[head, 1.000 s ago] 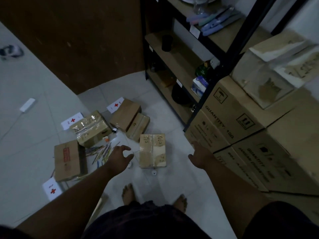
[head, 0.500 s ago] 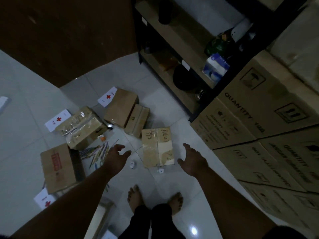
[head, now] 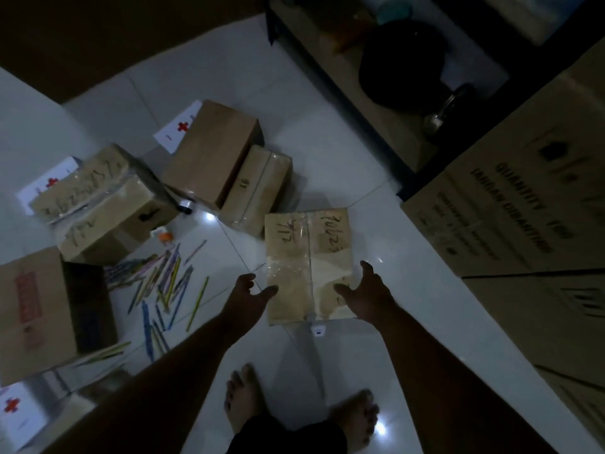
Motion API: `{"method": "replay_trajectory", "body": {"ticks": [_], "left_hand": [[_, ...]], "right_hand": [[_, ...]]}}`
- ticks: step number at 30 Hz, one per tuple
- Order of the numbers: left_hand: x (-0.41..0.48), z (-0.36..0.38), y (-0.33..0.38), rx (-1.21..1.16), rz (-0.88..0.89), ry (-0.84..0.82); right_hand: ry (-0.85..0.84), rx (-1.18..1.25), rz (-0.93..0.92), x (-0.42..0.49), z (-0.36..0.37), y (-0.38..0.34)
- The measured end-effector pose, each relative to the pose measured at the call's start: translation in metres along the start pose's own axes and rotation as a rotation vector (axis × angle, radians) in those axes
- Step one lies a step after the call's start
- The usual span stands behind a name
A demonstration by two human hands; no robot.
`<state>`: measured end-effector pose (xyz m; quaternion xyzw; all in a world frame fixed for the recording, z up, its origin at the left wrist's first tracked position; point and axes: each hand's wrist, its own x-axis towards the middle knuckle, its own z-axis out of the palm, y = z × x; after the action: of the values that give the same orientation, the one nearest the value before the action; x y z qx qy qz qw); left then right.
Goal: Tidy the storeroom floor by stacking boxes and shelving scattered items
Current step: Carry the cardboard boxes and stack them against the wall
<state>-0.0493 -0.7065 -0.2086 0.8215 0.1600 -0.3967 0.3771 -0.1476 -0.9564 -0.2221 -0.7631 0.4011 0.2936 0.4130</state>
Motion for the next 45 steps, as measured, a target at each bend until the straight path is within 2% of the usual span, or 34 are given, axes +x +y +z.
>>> {"method": "replay_trajectory", "body": {"ticks": [4,6,9,12,19,22,26,31,39,45], "left_hand": [[0.042,0.043,-0.021,-0.072,-0.057,-0.09],[0.053,0.056,-0.026,-0.079,-0.022,-0.126],[0.057,0.066,-0.027,-0.106,0.04,-0.083],[0.043,0.062,-0.027,-0.121,0.046,-0.044],[-0.056,0.025,0.016,-0.124,0.206,-0.012],[-0.123,-0.001,0.046,-0.091,0.282,0.023],[-0.222,-0.04,0.101,0.02,0.466,0.111],[-0.332,-0.087,0.173,0.018,0.608,0.134],[-0.458,-0.147,0.262,-0.031,0.914,0.032],[-0.519,-0.155,0.303,-0.054,1.134,-0.04]], "right_hand": [[-0.029,0.156,-0.035,0.051,0.039,0.029],[-0.042,0.271,-0.043,0.063,0.051,0.038],[-0.023,0.394,-0.056,0.078,0.065,0.055],[0.032,0.423,-0.069,0.052,0.059,0.053],[0.173,0.436,-0.081,-0.057,0.008,0.029],[0.239,0.434,-0.091,-0.131,-0.031,-0.002],[0.403,0.469,-0.118,-0.235,-0.083,-0.039],[0.556,0.506,-0.186,-0.363,-0.146,-0.084],[0.824,0.475,-0.26,-0.514,-0.224,-0.13],[1.072,0.483,-0.234,-0.596,-0.252,-0.143]]}}
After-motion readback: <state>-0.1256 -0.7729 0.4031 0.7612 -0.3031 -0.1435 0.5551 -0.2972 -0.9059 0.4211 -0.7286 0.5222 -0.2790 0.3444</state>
